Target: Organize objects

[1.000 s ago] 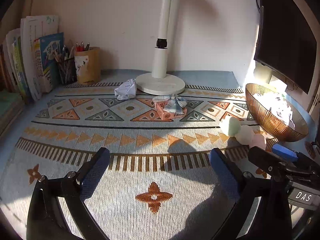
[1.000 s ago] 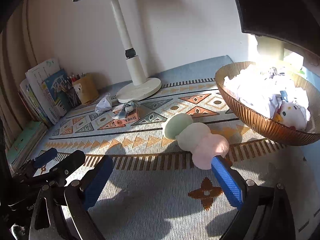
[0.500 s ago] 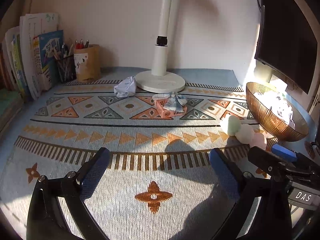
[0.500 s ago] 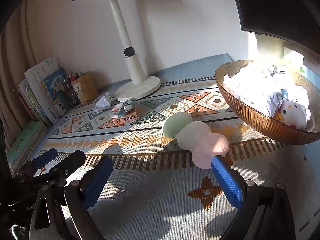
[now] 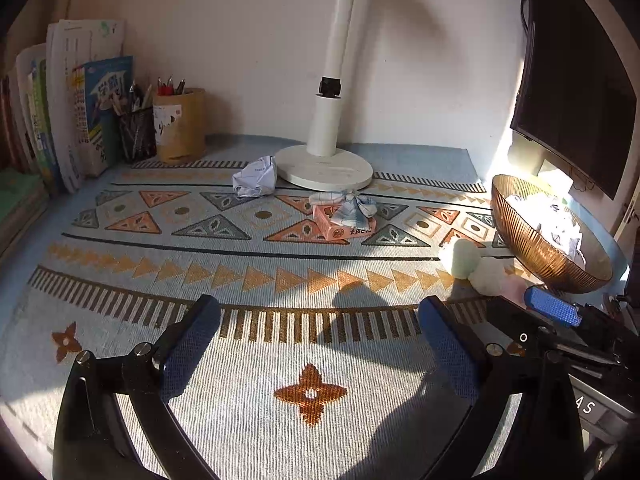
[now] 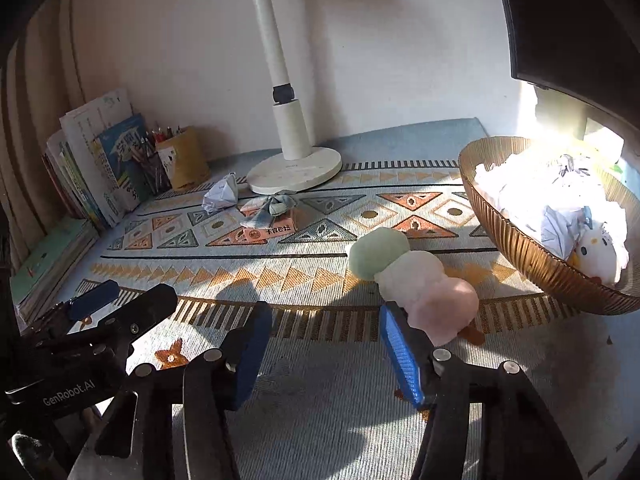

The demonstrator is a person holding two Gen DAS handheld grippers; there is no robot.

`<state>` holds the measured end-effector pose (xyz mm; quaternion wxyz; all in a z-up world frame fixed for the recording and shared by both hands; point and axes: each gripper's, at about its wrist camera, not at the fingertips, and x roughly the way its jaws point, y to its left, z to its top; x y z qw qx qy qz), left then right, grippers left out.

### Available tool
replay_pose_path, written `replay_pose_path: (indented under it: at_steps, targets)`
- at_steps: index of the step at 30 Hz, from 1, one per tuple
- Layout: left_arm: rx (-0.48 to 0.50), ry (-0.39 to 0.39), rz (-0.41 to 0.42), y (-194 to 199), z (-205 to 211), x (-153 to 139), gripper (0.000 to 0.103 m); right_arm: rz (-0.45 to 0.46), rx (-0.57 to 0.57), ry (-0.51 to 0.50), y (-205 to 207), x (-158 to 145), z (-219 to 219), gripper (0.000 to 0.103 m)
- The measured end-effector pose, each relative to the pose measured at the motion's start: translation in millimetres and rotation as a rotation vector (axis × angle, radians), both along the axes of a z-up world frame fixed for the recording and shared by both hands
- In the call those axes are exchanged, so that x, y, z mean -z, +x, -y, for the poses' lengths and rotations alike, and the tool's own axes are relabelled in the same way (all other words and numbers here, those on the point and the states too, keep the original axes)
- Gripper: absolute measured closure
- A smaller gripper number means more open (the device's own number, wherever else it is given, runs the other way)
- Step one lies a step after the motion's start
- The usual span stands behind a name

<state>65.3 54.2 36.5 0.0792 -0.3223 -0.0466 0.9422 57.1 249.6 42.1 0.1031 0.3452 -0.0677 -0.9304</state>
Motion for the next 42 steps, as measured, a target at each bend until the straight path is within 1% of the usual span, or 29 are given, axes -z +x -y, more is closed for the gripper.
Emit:
replay_pose_path:
  at_steps: [2, 3, 4, 6, 7, 9, 11, 14, 16, 18, 19, 20, 21, 22, 23, 24, 26, 27, 29, 31, 33, 36, 38, 40, 42]
  targets:
    - [0.023, 0.031, 0.039, -7.9, 6.9, -0.8, 0.004, 0.009, -0.020, -0.071, -10.7, -12.3, 0.3, 0.047]
    - [0.032, 0.029, 0.059, -14.8, 11.5, -3.0, 0.004, 0.008, -0.026, -0.074, -18.8, -19.4, 4.5, 0.047]
    - [0.023, 0.009, 0.063, -22.8, 18.1, -8.7, 0.004, 0.013, -0.035, -0.061, -28.6, -25.2, 11.4, 0.047]
    - [-0.005, -0.020, 0.041, -42.9, 37.0, -25.0, 0.004, 0.043, -0.059, -0.026, -55.3, -30.8, 28.6, 0.047]
    - [-0.011, -0.010, 0.035, -57.4, 48.9, -32.5, 0.004, 0.061, -0.069, -0.005, -70.5, -30.3, 37.0, 0.047]
    - [-0.015, 0.012, 0.052, -94.5, 66.8, -39.4, 0.004, 0.082, -0.093, 0.027, -100.7, -24.6, 53.8, 0.047]
    - [-0.003, 0.019, 0.075, -134.4, 75.0, -34.2, 0.005, 0.101, -0.106, 0.061, -129.6, -13.1, 68.5, 0.047]
    - [0.040, 0.018, 0.128, -185.8, 72.3, -12.3, 0.005, 0.110, -0.073, 0.124, -156.5, 4.6, 79.3, 0.047]
    - [0.020, 0.006, 0.150, -210.7, 71.3, 3.6, 0.005, 0.127, -0.068, 0.145, -168.5, 14.9, 81.3, 0.047]
    - [0.036, 0.033, 0.188, -228.7, 70.8, 17.2, 0.005, 0.128, -0.077, 0.148, -175.6, 21.6, 81.2, 0.047]
    - [0.043, 0.045, 0.200, -234.0, 69.7, 22.4, 0.005, 0.121, -0.085, 0.157, -176.9, 24.1, 82.9, 0.052]
    - [0.046, 0.047, 0.207, -237.0, 67.6, 25.3, 0.006, 0.108, -0.096, 0.166, -177.2, 25.9, 85.3, 0.069]
    - [0.053, 0.042, 0.207, -238.2, 64.6, 26.0, 0.010, 0.093, -0.106, 0.168, -175.8, 26.9, 87.6, 0.075]
    - [0.065, 0.035, 0.200, -238.3, 61.3, 26.1, 0.027, 0.076, -0.102, 0.181, -173.6, 26.8, 89.3, 0.076]
    - [0.080, 0.018, 0.207, -239.1, 56.5, 28.0, 0.043, 0.062, -0.096, 0.193, -172.4, 26.6, 91.2, 0.080]
    - [0.092, 0.002, 0.226, -240.7, 51.7, 31.8, 0.050, 0.052, -0.096, 0.199, -170.5, 26.1, 92.0, 0.080]
    - [0.100, -0.012, 0.208, -238.5, 47.1, 31.0, 0.055, 0.036, -0.088, 0.191, -167.5, 24.0, 90.0, 0.081]
    - [0.116, -0.008, 0.200, -237.2, 47.0, 29.9, 0.056, 0.026, -0.075, 0.177, -166.8, 22.3, 86.8, 0.081]
    - [0.108, -0.013, 0.165, -231.7, 49.2, 24.8, 0.056, 0.004, -0.058, 0.133, -163.8, 16.5, 77.2, 0.081]
    - [0.094, -0.016, 0.136, -224.1, 52.7, 17.9, 0.056, -0.017, -0.045, 0.106, -155.9, 5.5, 69.2, 0.081]
    - [0.119, -0.004, 0.121, -211.4, 53.4, 6.4, 0.056, -0.030, -0.061, 0.069, -141.0, -9.0, 65.7, 0.081]
    - [0.147, -0.014, 0.102, -178.0, 47.4, -15.6, 0.056, -0.050, -0.085, 0.062, -104.4, -25.1, 62.3, 0.081]
    - [0.162, -0.014, 0.092, -147.1, 41.9, -26.6, 0.056, -0.039, -0.089, 0.057, -77.0, -26.7, 58.0, 0.081]
    - [0.161, -0.009, 0.097, -114.7, 34.7, -28.5, 0.056, -0.010, -0.091, 0.041, -50.4, -21.0, 51.4, 0.081]
    - [0.147, 0.000, 0.123, -83.2, 28.2, -22.4, 0.056, 0.014, -0.076, 0.051, -27.5, -11.8, 43.5, 0.081]
